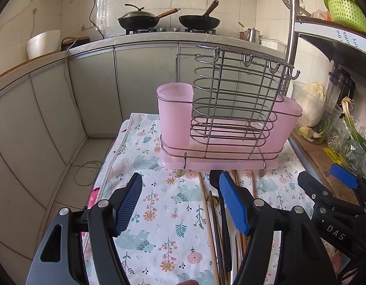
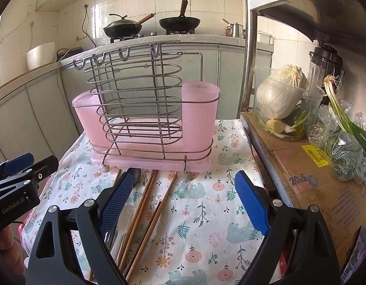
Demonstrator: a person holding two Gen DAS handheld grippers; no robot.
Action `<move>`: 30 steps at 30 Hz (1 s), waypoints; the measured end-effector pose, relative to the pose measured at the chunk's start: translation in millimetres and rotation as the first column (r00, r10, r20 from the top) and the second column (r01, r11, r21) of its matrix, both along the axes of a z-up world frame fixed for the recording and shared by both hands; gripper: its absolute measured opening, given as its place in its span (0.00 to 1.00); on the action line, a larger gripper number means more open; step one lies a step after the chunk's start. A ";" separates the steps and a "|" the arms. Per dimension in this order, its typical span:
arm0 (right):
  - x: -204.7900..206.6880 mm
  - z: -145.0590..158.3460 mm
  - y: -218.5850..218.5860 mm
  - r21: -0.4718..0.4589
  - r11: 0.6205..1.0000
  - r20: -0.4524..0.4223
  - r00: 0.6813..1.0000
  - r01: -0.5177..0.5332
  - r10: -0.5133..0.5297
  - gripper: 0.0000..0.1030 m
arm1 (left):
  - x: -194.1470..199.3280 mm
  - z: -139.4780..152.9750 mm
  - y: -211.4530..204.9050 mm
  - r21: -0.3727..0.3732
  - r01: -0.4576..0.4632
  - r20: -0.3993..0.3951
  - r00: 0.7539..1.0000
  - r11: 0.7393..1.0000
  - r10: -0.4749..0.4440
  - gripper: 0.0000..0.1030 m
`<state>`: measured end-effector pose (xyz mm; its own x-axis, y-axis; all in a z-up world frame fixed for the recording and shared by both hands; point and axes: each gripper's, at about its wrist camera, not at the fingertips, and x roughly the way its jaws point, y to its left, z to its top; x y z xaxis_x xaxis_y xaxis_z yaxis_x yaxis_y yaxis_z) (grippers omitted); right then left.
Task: Organize utensils
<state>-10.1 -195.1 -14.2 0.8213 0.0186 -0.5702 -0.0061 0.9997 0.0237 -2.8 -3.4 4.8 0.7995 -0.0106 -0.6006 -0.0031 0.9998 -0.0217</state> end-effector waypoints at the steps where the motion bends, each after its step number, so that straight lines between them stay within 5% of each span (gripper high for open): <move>1: -1.2 1.6 0.8 -0.001 1.000 0.001 1.000 0.000 0.000 0.86 | -0.4 0.4 0.5 -0.001 0.000 0.001 1.000 1.000 0.000 0.65; 30: -9.4 8.9 5.4 -0.017 1.000 0.021 1.000 0.002 -0.002 0.86 | -5.2 4.3 3.2 -0.010 -0.001 0.016 1.000 1.000 0.002 0.65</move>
<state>-19.6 -189.7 -5.4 0.8332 0.0075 -0.5530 -0.0046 1.0000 0.0066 -8.1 -0.2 9.1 0.8092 -0.0153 -0.5874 -0.0041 0.9995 -0.0318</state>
